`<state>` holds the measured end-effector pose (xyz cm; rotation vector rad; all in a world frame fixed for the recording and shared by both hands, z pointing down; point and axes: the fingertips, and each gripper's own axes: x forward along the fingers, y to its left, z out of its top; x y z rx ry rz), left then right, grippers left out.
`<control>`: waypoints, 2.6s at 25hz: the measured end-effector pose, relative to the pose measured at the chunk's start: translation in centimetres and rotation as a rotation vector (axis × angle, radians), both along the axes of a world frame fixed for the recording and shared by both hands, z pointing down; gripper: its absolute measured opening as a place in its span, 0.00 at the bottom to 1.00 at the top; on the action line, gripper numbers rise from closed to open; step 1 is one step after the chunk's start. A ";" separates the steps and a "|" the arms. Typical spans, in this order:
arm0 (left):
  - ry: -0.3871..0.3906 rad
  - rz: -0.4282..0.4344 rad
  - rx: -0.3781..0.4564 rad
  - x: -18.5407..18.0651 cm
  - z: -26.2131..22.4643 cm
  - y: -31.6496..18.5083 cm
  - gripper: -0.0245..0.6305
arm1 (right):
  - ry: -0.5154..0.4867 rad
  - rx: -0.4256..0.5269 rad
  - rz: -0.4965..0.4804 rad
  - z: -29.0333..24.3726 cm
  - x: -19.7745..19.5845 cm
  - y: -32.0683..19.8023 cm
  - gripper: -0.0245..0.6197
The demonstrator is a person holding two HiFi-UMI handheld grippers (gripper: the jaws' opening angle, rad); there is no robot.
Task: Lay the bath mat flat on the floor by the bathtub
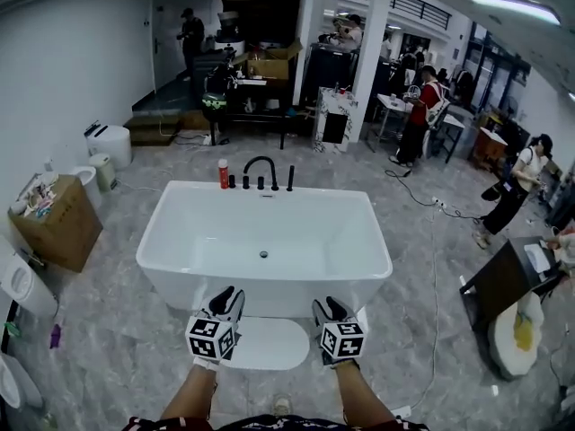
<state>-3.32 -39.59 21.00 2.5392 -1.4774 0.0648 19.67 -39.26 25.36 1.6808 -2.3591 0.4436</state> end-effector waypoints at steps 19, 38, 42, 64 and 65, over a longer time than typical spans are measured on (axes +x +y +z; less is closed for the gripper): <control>0.054 -0.015 0.115 -11.9 -6.4 14.5 0.21 | 0.010 0.127 0.039 -6.9 -9.1 13.1 0.31; 0.114 0.000 0.111 -16.7 -6.7 25.0 0.21 | 0.059 0.160 0.114 -9.9 -10.3 27.3 0.31; 0.104 0.010 0.112 -15.2 -7.0 25.0 0.21 | 0.049 0.175 0.119 -10.4 -8.9 27.5 0.31; 0.068 -0.004 0.134 -5.2 -9.7 23.1 0.12 | -0.034 0.242 0.122 -13.3 0.4 25.8 0.31; 0.068 -0.007 0.138 -5.3 -9.9 23.1 0.11 | -0.034 0.243 0.120 -13.4 0.3 25.7 0.31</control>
